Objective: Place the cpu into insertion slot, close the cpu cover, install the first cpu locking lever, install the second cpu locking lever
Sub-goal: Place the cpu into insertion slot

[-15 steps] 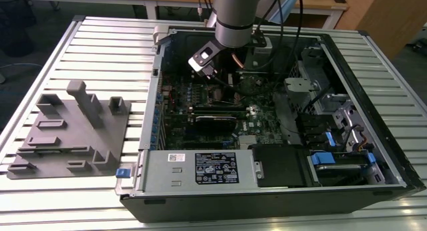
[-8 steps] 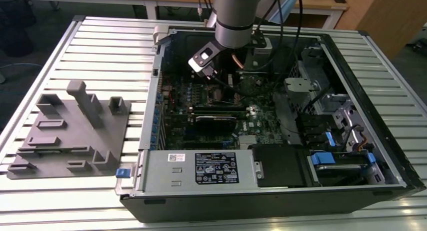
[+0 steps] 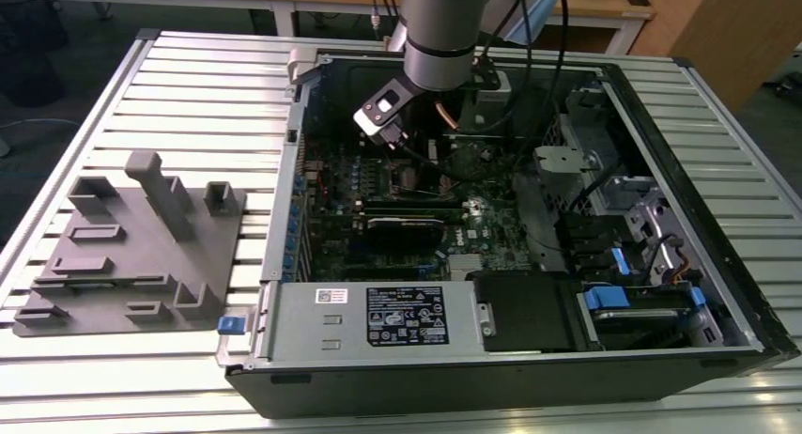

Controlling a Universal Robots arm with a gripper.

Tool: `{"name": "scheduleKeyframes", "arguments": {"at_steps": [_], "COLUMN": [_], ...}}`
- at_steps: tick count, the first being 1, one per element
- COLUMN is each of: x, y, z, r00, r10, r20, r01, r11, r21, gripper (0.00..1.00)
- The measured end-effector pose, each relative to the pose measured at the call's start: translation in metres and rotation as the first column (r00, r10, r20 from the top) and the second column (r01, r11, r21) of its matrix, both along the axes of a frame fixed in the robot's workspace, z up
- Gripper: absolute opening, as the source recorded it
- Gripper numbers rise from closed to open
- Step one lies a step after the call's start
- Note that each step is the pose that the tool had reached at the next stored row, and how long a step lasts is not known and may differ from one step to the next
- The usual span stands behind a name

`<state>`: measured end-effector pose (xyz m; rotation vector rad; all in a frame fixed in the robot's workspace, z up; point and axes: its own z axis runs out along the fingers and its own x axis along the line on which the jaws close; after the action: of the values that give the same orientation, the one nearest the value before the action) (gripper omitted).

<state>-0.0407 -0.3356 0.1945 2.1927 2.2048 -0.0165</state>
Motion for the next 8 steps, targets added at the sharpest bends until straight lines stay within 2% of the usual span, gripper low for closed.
{"name": "scheduleKeyframes", "arguments": {"at_steps": [8], "x": [0.0], "y": [-0.0001], "z": [0.0025], "r00": [1.0], "r10": [0.001], "r20": [0.0001], "r01": [-0.001], "r11": [1.0], "r21": [0.0077], "gripper": [0.53]}}
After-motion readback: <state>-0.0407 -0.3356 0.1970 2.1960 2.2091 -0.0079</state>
